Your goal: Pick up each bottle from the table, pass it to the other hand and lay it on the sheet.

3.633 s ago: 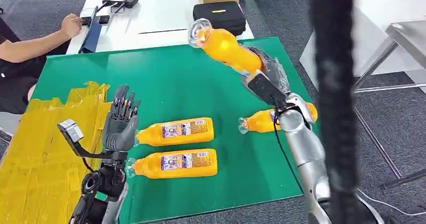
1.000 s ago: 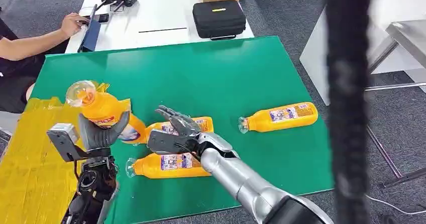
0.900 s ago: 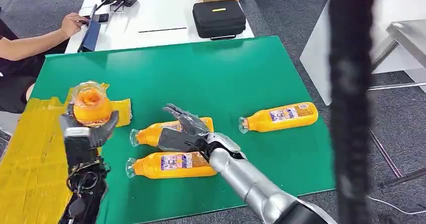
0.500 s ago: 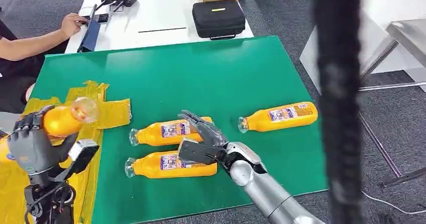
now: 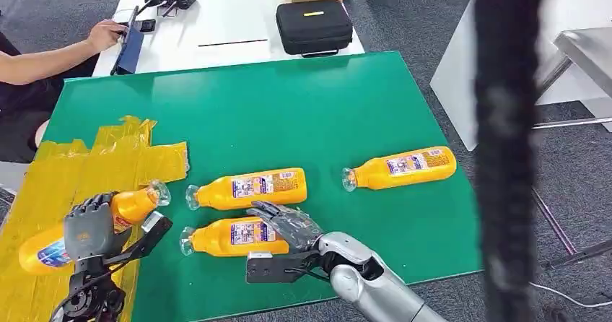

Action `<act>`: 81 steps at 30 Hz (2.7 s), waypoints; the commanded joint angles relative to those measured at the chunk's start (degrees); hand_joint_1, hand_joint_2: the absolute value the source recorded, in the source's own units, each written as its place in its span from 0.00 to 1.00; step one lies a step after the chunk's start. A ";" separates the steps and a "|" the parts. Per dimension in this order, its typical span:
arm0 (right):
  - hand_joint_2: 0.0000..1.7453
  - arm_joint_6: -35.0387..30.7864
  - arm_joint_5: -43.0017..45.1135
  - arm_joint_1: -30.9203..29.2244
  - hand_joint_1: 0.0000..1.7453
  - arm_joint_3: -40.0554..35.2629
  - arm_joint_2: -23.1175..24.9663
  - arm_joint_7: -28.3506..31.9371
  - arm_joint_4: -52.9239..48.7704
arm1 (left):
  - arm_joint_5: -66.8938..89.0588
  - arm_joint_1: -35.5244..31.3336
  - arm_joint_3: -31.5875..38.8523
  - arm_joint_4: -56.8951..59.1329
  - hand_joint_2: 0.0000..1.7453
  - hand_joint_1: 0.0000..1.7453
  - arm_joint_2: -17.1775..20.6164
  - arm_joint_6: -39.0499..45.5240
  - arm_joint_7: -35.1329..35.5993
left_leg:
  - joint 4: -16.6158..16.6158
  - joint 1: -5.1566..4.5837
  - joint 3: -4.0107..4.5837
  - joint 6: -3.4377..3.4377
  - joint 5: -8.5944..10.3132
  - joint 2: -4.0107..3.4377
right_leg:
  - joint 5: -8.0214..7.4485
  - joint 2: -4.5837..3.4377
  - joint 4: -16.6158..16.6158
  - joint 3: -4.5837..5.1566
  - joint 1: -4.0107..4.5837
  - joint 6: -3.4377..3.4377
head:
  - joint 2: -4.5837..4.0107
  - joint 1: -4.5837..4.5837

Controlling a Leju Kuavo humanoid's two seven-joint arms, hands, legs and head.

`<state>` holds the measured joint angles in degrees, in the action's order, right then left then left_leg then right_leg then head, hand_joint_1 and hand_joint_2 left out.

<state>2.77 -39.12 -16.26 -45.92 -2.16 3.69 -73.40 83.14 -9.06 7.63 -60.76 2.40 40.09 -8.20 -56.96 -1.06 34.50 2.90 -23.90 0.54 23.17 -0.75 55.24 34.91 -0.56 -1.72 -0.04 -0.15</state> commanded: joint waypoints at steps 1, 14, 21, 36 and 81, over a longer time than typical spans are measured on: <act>1.00 2.67 -3.73 -3.04 0.00 -10.05 -2.48 -3.32 3.64 | -5.01 -6.90 -2.24 24.40 1.00 1.00 4.40 -0.97 -0.64 | 0.05 0.09 -0.37 -0.24 -0.10 -0.09 | 0.07 0.00 -0.07 -0.38 0.08 0.07 | 0.00 0.02; 1.00 -1.80 -12.33 -2.76 0.00 -9.68 -2.71 -8.92 6.83 | -9.58 -11.05 -2.14 31.94 0.00 0.00 4.46 -7.08 -2.65 | 0.29 0.03 -1.15 -0.74 -0.14 0.33 | 0.24 0.26 -0.08 -1.11 0.04 0.45 | 0.00 -0.02; 1.00 -2.41 -17.69 -3.54 0.00 -9.50 -1.40 -11.76 10.49 | -16.22 -9.83 -0.59 28.28 0.00 0.00 3.79 -8.35 -8.24 | 0.26 0.07 -1.27 -0.68 0.10 0.32 | 0.02 0.26 0.08 -1.13 0.11 0.60 | 0.00 -0.02; 1.00 -1.65 -22.23 -2.97 0.00 -8.16 -0.67 -14.15 12.29 | -24.44 -8.54 0.19 21.66 0.00 0.00 2.89 -10.50 -11.51 | 0.25 0.09 -1.32 -0.85 0.28 0.51 | 0.05 0.43 0.17 -1.12 0.13 0.78 | 0.00 -0.02; 1.00 4.66 18.99 6.21 1.00 17.02 -7.72 2.85 -14.83 | -105.91 7.61 -7.62 -25.29 1.00 0.00 -2.91 -47.79 -11.37 | 0.05 0.09 -1.04 -0.70 -0.21 0.30 | 0.28 0.37 0.19 -0.94 0.15 0.51 | 0.00 -0.02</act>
<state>10.32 -29.47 -11.11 -38.28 -6.55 -0.61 -78.24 -21.57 -3.77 2.28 -84.85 -0.72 -6.62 -19.76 -56.86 -1.06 33.62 2.43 -23.96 0.87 23.30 -0.46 55.41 34.18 -0.49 -1.26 -0.04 -0.17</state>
